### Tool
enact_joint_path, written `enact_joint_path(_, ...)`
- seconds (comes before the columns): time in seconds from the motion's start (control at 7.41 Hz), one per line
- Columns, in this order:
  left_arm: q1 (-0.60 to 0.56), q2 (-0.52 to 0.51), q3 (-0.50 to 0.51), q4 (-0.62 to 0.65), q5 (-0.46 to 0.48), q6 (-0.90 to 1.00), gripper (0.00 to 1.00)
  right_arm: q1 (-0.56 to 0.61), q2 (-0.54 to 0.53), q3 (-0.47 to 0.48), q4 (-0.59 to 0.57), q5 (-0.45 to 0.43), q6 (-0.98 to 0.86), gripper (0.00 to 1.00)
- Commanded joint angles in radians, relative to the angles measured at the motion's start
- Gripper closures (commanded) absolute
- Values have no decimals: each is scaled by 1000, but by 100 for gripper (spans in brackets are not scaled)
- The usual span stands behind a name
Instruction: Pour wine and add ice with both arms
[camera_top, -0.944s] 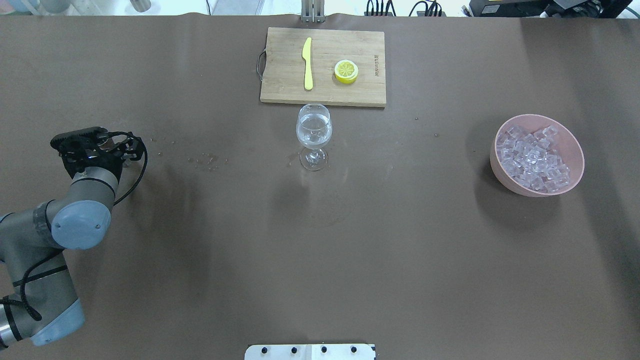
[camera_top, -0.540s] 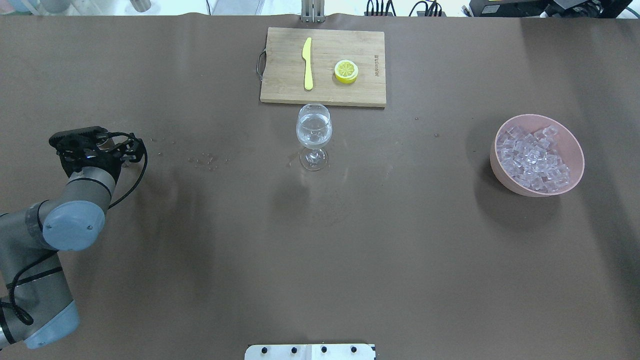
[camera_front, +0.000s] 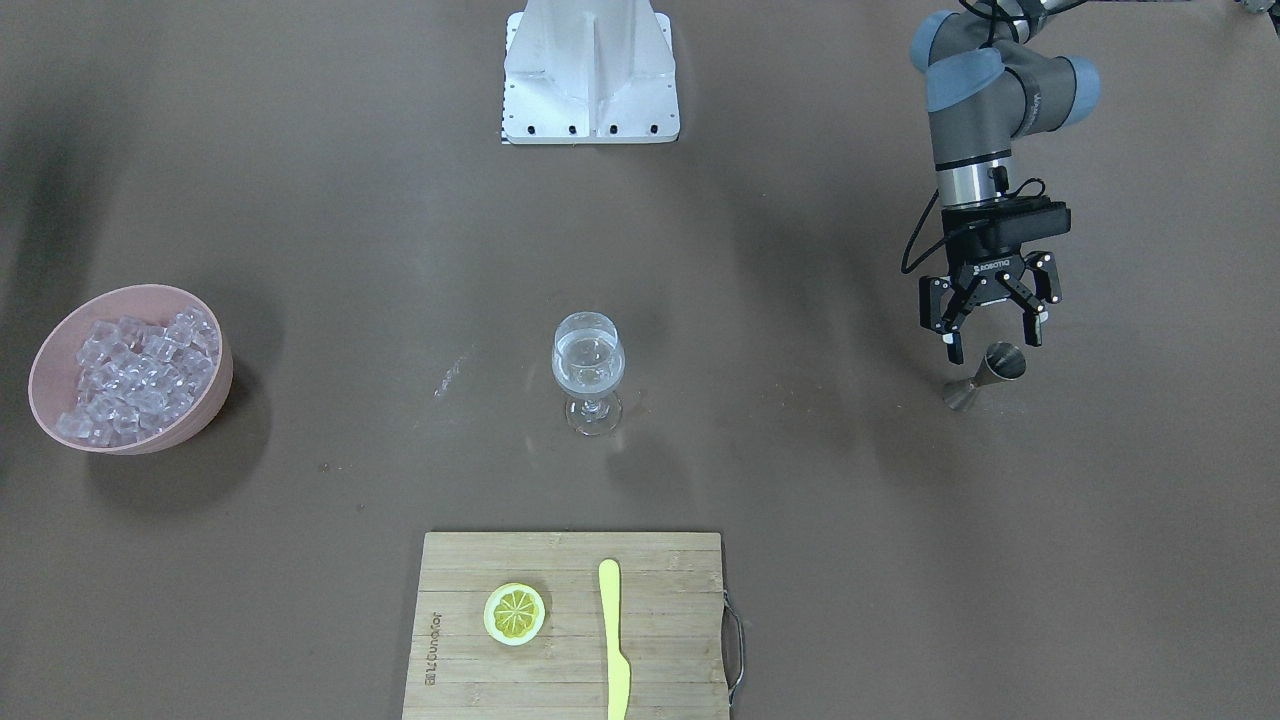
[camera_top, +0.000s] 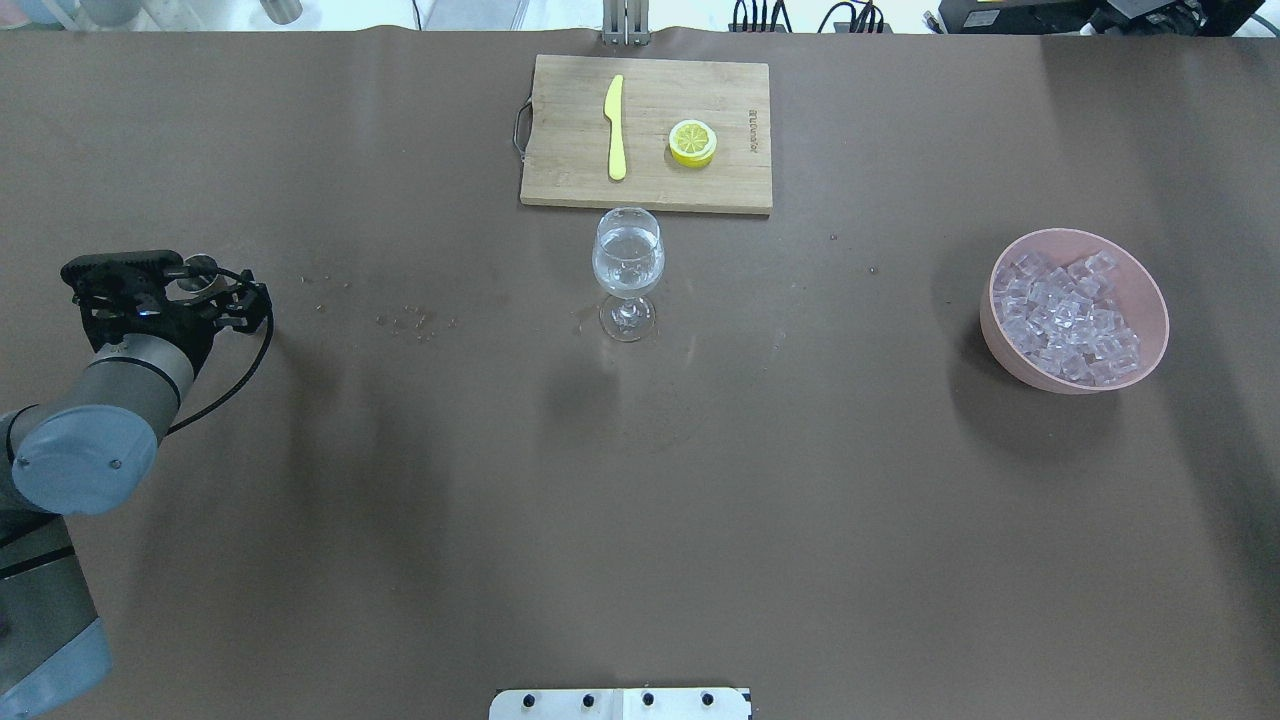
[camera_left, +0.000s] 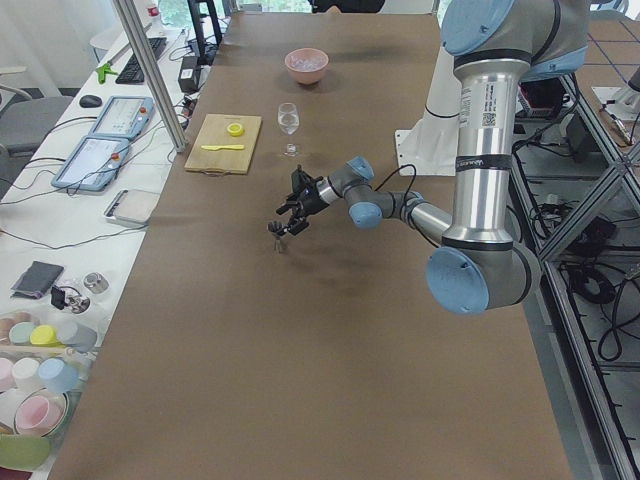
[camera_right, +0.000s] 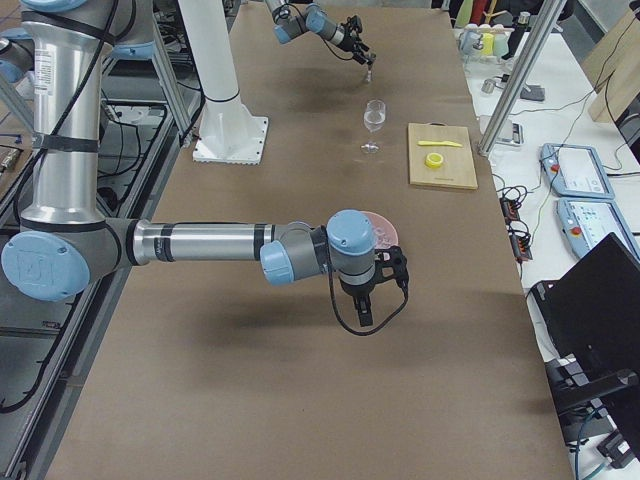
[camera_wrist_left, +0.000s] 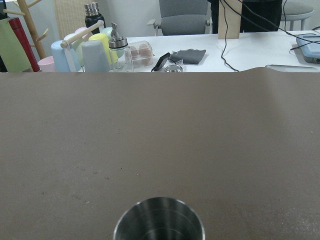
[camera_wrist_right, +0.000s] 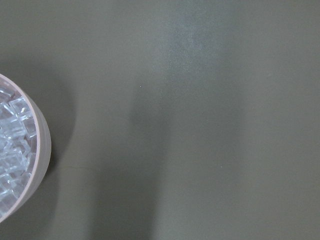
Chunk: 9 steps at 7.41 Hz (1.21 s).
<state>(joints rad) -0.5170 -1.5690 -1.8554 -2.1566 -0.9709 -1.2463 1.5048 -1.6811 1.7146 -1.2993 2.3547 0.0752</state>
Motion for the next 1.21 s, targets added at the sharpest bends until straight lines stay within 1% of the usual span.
enact_joint_path(0.0, -55, 9, -51, 0, -113, 88, 2, 0, 0, -1, 0, 0, 0, 0)
enact_joint_path(0.13, -92, 32, -88, 4, -200, 146, 2, 0, 0, -1, 0, 0, 0, 0)
enact_joint_path(0.27, -160, 70, -129, 7, -315, 259, 2, 0, 0, 0, 0, 0, 0, 0)
enact_joint_path(0.4, -276, 89, -143, 17, -470, 398, 2, 0, -2, 0, 0, 0, 0, 0)
enact_joint_path(0.54, -411, 95, -131, 24, -640, 560, 2, 2, 0, 0, 2, 0, 0, 0)
enact_joint_path(0.67, -529, 83, -133, 105, -760, 725, 2, 2, 0, 0, 2, 0, 0, 0)
enact_joint_path(0.94, -723, 67, -131, 274, -900, 1064, 2, 2, -2, 0, 0, 2, 0, 0)
enact_joint_path(1.08, -800, 13, -130, 428, -969, 1184, 2, 2, -2, 0, 0, 2, 0, 0)
